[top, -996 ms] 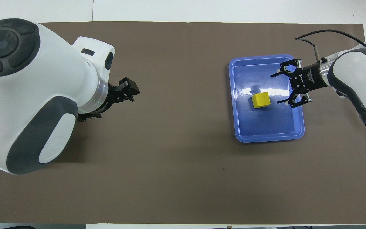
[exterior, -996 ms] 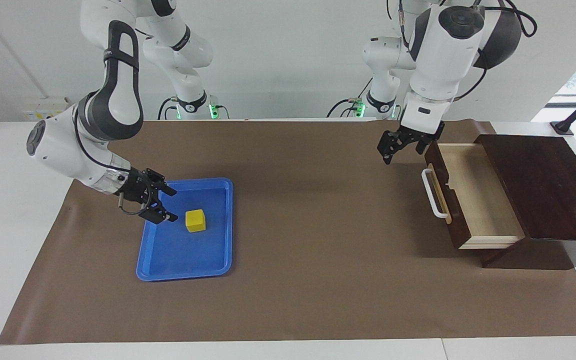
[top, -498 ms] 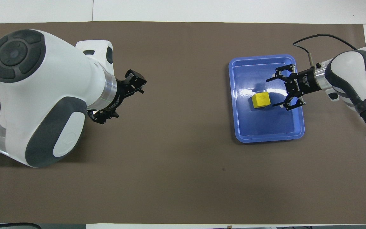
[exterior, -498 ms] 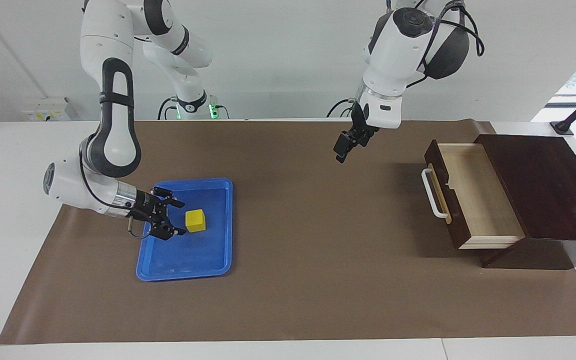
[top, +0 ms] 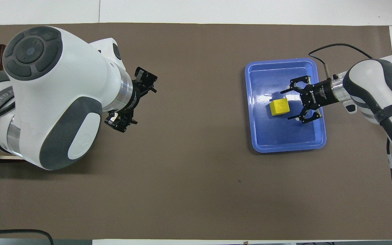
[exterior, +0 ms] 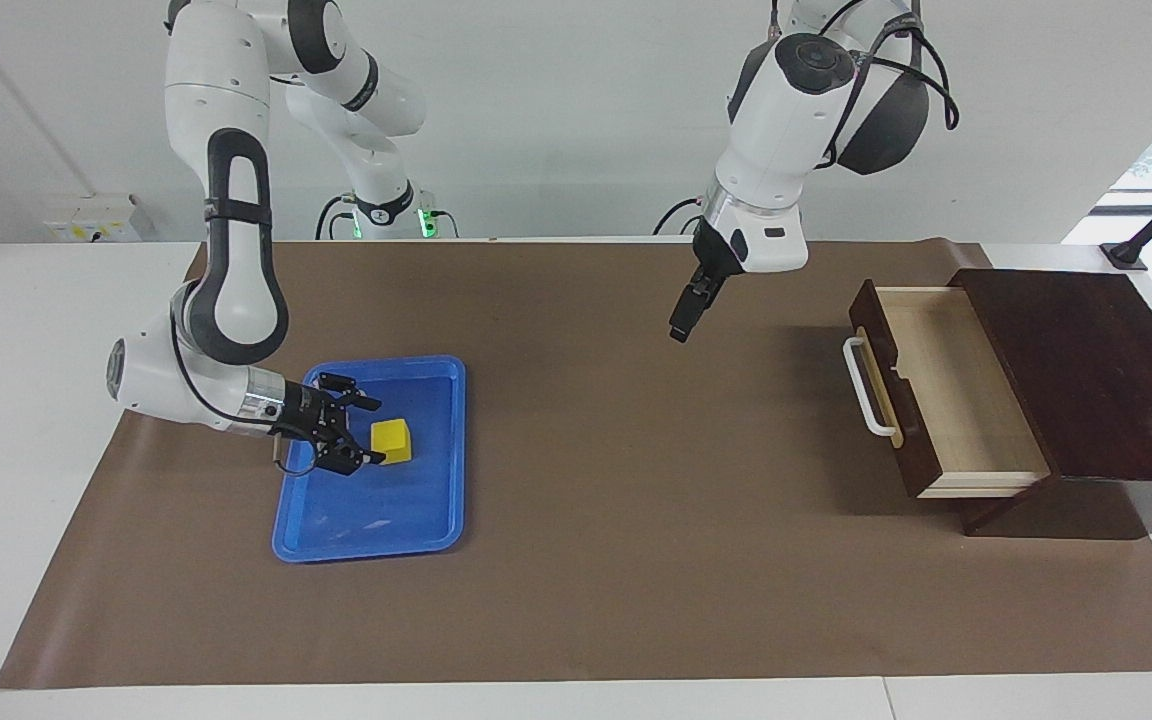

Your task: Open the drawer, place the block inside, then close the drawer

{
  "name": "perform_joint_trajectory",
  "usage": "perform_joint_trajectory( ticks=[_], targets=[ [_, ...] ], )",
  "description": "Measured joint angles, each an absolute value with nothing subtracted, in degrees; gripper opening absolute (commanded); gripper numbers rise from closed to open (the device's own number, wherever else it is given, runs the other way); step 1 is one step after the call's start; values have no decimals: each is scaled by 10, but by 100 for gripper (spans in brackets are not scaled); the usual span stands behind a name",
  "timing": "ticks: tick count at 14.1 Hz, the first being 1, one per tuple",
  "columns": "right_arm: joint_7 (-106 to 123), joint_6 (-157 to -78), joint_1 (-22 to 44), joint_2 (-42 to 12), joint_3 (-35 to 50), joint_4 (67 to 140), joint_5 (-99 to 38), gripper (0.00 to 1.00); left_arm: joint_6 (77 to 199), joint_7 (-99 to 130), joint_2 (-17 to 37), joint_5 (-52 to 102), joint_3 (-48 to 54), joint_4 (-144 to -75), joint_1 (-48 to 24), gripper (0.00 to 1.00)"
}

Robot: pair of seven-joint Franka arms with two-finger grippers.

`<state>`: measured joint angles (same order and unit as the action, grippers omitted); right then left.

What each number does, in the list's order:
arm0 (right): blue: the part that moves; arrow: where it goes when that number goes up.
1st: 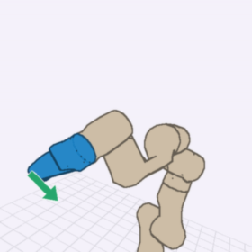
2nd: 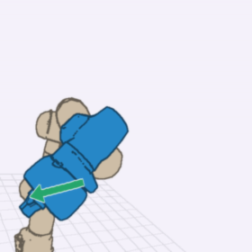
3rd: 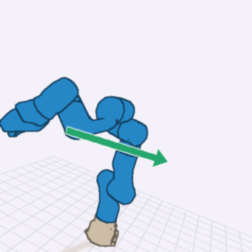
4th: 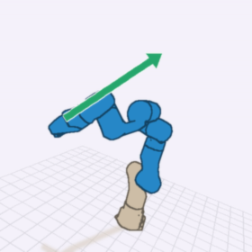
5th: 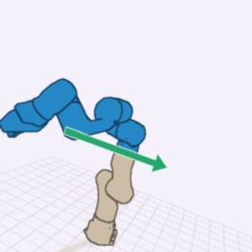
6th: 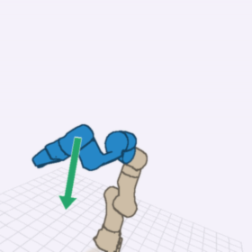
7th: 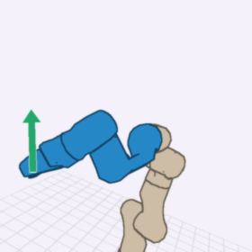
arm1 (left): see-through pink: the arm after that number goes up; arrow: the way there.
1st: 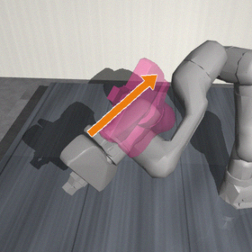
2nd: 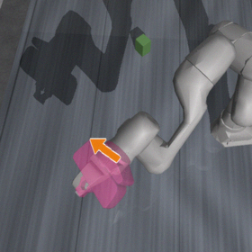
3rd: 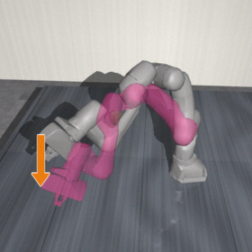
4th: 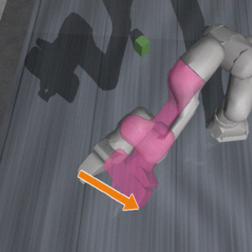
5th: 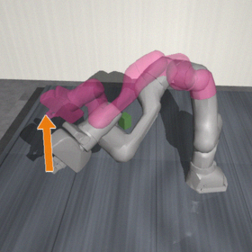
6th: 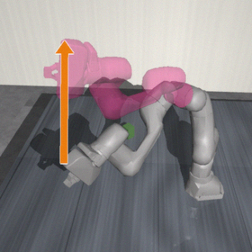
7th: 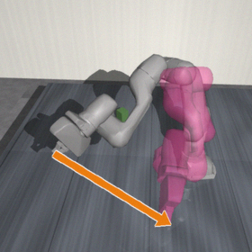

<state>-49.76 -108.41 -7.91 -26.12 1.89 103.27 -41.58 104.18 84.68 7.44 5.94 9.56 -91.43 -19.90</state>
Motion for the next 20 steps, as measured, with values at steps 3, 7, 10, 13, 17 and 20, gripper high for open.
perform_joint_trajectory(
  ticks=[3,7,10,13,17,20],
  targets=[
    [-480,-1094,-79,-261,19,1047,-416,100,1050,936,81,59,95,-914,-199,100],
    [-477,-1099,-79,-260,19,1050,-416,86,1057,995,103,52,97,-915,-203,100],
    [-468,-1123,-79,-259,19,1054,-416,47,1057,1033,109,51,96,-915,-205,100],
    [-467,-1128,-79,-259,19,1057,-416,0,1057,1117,121,35,93,-917,-205,100],
    [-466,-1129,-76,-258,20,1056,-416,0,1058,1152,135,28,87,-917,-205,100],
    [-466,-1128,-74,-257,21,1051,-416,0,1060,1163,135,27,87,-917,-205,100]
  ],
)
